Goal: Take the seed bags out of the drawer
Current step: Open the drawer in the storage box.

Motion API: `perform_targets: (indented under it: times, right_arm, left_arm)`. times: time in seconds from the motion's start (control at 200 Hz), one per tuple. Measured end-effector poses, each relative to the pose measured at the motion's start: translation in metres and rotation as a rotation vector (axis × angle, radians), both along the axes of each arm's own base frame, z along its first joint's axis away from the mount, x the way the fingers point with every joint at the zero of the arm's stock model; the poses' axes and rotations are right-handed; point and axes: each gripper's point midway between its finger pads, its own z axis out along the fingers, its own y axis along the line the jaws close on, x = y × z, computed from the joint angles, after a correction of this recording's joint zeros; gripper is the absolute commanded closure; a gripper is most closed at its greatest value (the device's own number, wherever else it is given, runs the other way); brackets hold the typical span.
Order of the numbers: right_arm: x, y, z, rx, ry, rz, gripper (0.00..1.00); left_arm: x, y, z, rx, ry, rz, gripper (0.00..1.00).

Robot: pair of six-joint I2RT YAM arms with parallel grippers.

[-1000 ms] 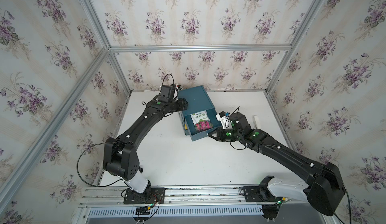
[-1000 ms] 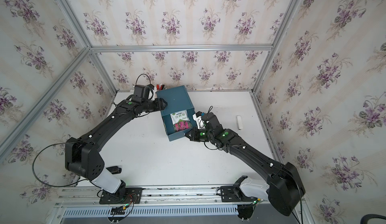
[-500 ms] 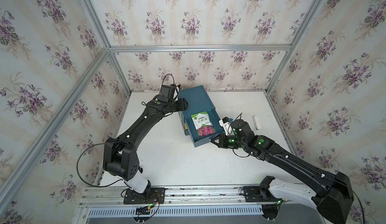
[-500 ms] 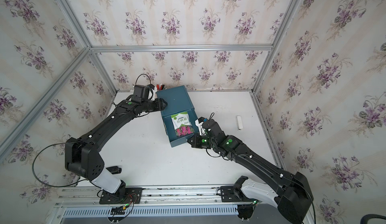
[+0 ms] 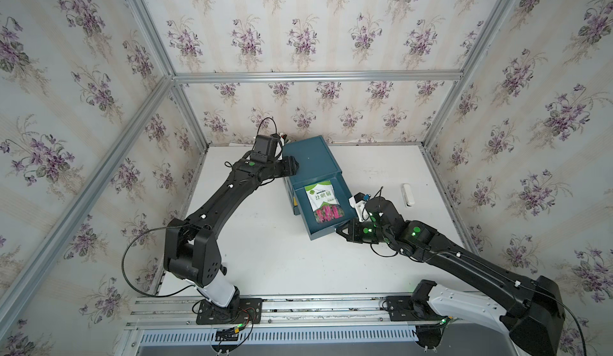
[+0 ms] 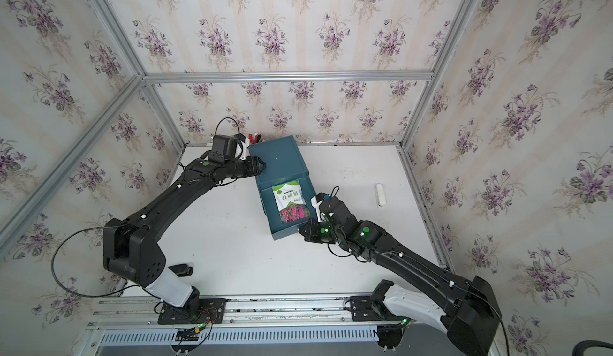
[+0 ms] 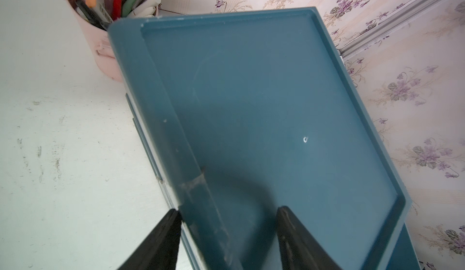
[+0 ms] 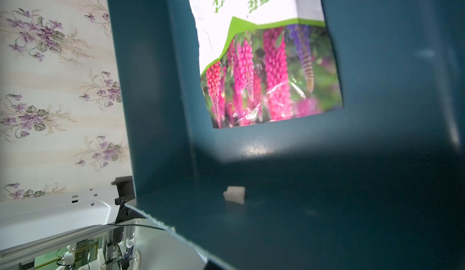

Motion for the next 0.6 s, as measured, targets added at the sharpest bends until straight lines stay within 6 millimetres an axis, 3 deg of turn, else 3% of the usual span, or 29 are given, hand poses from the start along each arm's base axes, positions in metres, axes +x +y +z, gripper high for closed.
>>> perform_targets:
  times: [0.245, 0.43, 0.6]
  right_arm:
    - [0.003, 0.001, -0.001, -0.011, 0.003, -0.007, 0.54]
    - [0.008, 0.001, 0.009, -0.008, -0.022, -0.021, 0.43]
    - [0.009, -0.004, 0.021, -0.009, -0.042, -0.038, 0.38]
  left_arm:
    - [0.0, 0.0, 0.0, 0.0, 0.001, -0.001, 0.37]
    - [0.0, 0.0, 0.0, 0.002, 0.004, -0.004, 0.37]
    - [0.0, -0.001, -0.001, 0.002, 0.009, -0.007, 0.37]
